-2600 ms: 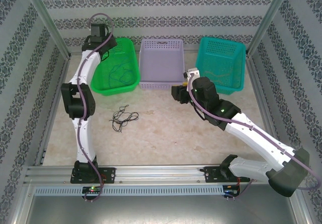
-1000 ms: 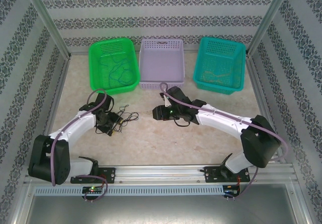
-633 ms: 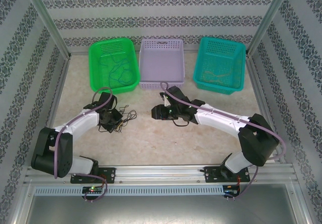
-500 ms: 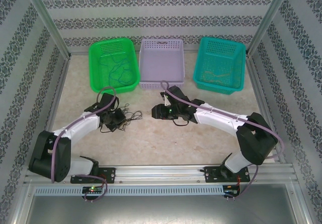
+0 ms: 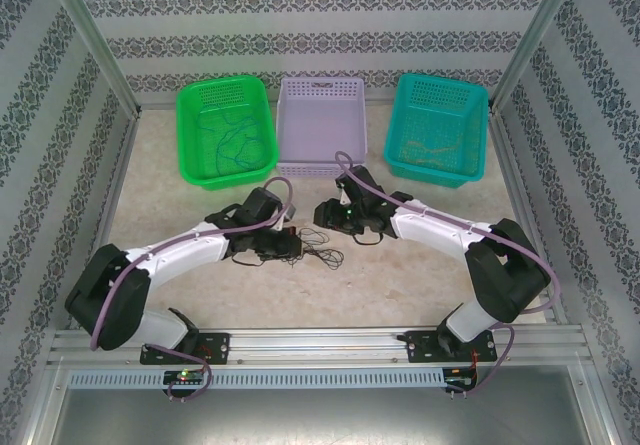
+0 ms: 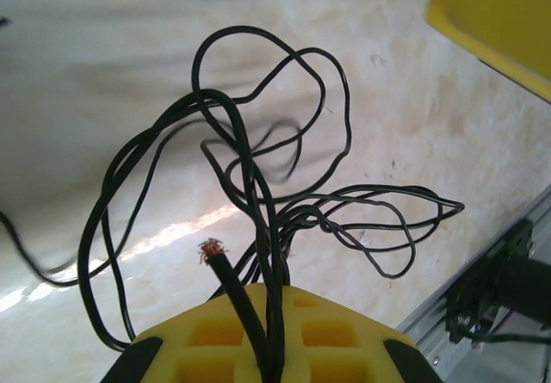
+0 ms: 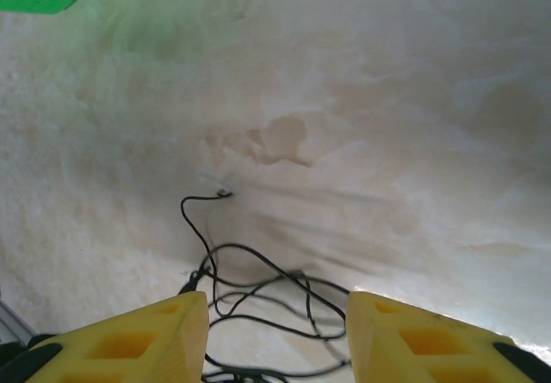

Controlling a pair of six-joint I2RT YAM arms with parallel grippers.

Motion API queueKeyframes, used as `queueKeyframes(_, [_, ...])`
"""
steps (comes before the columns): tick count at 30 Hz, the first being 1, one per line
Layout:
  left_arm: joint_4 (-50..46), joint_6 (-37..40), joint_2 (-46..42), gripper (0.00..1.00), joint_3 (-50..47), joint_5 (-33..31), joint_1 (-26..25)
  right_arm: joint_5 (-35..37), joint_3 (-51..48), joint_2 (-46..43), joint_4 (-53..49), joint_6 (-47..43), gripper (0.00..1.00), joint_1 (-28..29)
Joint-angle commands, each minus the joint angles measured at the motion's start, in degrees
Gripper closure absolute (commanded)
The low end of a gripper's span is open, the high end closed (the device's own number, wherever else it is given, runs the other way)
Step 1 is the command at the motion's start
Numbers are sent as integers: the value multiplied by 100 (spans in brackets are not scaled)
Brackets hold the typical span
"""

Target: Untangle the cables

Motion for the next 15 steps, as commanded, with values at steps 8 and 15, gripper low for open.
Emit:
queueKeyframes(8, [-967,711,-175,100,264,-776,-157,266,-281,-127,-417,213,53,-43])
queueKeyframes(15, [-1879,962,-785,100,117,-1424,-156,493,506,251,-1027,-902,53,184])
